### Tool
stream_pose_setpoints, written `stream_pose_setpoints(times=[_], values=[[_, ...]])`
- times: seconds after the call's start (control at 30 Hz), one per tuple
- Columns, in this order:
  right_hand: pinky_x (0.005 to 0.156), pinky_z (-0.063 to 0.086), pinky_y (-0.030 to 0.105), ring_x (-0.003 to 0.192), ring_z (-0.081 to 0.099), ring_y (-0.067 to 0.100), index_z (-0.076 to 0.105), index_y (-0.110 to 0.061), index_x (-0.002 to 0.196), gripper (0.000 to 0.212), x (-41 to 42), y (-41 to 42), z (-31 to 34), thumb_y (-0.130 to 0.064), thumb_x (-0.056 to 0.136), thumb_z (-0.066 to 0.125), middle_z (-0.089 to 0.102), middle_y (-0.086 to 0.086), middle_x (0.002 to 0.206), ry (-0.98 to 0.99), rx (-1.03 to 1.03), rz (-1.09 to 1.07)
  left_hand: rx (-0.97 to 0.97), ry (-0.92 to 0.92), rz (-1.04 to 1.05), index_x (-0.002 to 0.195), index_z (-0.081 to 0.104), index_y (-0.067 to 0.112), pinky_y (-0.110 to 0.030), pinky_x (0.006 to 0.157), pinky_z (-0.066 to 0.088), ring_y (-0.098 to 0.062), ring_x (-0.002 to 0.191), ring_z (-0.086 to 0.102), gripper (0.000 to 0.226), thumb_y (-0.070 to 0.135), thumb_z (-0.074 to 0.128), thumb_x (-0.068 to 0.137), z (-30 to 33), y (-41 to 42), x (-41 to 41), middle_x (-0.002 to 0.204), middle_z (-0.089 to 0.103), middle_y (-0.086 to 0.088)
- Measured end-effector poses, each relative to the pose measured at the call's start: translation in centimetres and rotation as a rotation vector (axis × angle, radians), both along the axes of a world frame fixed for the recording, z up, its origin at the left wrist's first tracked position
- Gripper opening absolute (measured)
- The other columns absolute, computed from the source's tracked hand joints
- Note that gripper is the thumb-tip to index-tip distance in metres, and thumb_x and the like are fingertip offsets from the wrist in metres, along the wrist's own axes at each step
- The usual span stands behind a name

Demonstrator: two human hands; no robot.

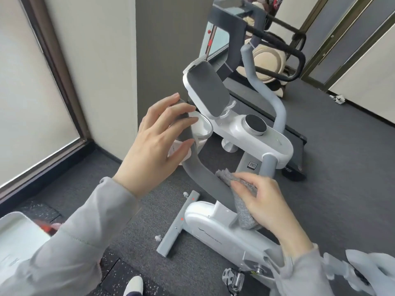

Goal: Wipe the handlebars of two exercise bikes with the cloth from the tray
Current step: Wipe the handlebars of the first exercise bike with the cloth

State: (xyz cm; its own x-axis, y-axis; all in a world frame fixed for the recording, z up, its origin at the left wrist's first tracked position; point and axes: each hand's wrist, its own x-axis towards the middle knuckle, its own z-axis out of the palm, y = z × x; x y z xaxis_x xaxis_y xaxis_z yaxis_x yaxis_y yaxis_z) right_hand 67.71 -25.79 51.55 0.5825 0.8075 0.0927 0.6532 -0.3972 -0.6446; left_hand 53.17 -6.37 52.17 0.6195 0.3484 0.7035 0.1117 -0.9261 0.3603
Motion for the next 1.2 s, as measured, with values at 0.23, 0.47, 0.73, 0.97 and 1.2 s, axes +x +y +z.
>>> stream_pose_setpoints(times=[0.23,0.47,0.73,0.97,1.2], values=[[0.088,0.042,0.005,0.100,0.057,-0.013,0.069,-0.004,0.104,0.021,-2.0,1.3,-1.3,-0.003,0.085,0.060,0.064,-0.011,0.101,-0.199,0.417,0.173,-0.052,-0.026,0.036,0.114,0.061,0.006,-0.034,0.113,0.027,-0.026,0.132,0.035,0.028,0.013,0.057,0.087,0.4,-0.6,0.1,0.127,0.055,-0.005],[0.088,0.043,0.012,0.100,0.060,-0.003,0.067,-0.019,0.106,0.023,-1.3,3.2,-0.4,-0.008,0.088,0.058,0.065,-0.015,0.102,-0.117,0.421,0.408,-0.036,0.013,0.078,0.115,0.062,0.008,-0.045,0.101,0.040,-0.027,0.126,0.044,0.031,0.022,0.057,0.089,1.4,-0.5,0.1,0.124,0.060,-0.002],[0.092,0.045,0.015,0.105,0.061,0.003,0.068,-0.006,0.106,0.023,-1.0,1.2,-0.4,0.000,0.087,0.057,0.067,-0.001,0.106,-0.312,0.374,0.585,-0.051,-0.003,0.178,0.133,0.046,0.011,-0.034,0.104,0.035,-0.024,0.122,0.042,0.054,0.031,0.062,0.085,1.3,-0.8,0.4,0.138,0.047,-0.001],[0.085,0.052,0.029,0.094,0.066,0.025,0.068,0.001,0.104,0.019,-2.8,6.7,1.6,-0.007,0.092,0.055,0.070,0.012,0.101,-0.775,0.189,0.941,-0.076,-0.004,0.114,0.129,0.050,0.015,-0.034,0.100,0.037,-0.022,0.120,0.040,0.052,0.035,0.064,0.083,1.8,0.3,0.0,0.131,0.050,0.001],[0.073,0.053,0.034,0.082,0.067,0.024,0.070,-0.005,0.092,0.010,-2.9,4.1,1.3,-0.008,0.085,0.063,0.071,0.006,0.088,-0.755,-0.088,0.950,-0.105,-0.004,0.072,0.127,0.050,0.016,-0.033,0.101,0.035,-0.021,0.122,0.038,0.048,0.034,0.063,0.084,1.8,0.5,-0.1,0.132,0.048,0.002]])
